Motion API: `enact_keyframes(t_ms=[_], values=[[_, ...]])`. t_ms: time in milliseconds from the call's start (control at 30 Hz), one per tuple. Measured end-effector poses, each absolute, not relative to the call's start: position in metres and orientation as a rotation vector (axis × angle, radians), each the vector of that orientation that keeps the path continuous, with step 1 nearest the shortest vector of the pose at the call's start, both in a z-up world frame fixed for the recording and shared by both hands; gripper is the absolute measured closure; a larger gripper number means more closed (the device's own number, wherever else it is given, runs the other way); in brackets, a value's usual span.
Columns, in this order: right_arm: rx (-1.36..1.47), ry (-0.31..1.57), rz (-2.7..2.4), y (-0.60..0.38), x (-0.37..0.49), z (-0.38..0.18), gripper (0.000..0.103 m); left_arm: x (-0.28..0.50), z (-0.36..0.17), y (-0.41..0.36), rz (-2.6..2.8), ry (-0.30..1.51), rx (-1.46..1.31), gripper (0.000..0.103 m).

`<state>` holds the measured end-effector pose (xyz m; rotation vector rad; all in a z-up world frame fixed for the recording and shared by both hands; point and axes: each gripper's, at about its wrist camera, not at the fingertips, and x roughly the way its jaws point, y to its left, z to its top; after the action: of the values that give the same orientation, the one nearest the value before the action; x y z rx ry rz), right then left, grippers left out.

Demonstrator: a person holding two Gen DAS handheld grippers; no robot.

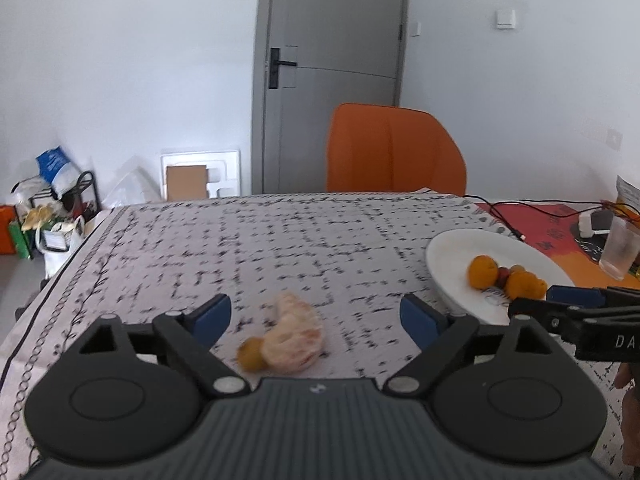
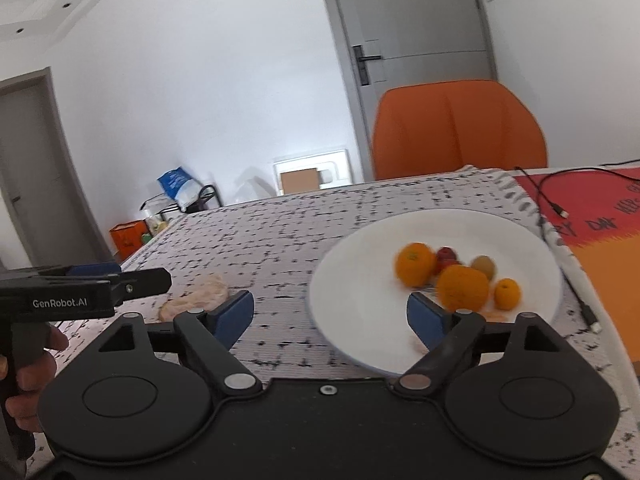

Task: Organize fruits
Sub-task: 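Move both tools back to the table beside the remaining fruits, then grasp a small mandarin with the left tool while the right tool grasps the second peeled segment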

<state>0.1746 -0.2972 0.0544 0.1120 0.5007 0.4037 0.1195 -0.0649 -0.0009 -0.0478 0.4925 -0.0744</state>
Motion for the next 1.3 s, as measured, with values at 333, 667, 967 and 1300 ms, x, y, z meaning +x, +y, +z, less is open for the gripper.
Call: enact_keyframes(t_ms=[333,667,967,1300], values=[[0.066,0.516,0.472,-0.260,0.175,0.053,0.013,0.101,-0.008,-0.023,0.011,0.505,-0.076,0.013],[0.031,0.533,0.511,-0.232,0.177,0.051,0.008,0.089,-0.023,0.007,0.067,0.530,-0.120,0.013],[0.001,0.553,0.538,-0.212,0.180,0.046,0.007,0.083,-0.034,0.021,0.082,0.544,-0.145,0.017],[-0.017,0.590,0.550,-0.197,0.188,0.038,0.000,0.081,-0.049,0.028,0.057,0.592,-0.175,0.032]])
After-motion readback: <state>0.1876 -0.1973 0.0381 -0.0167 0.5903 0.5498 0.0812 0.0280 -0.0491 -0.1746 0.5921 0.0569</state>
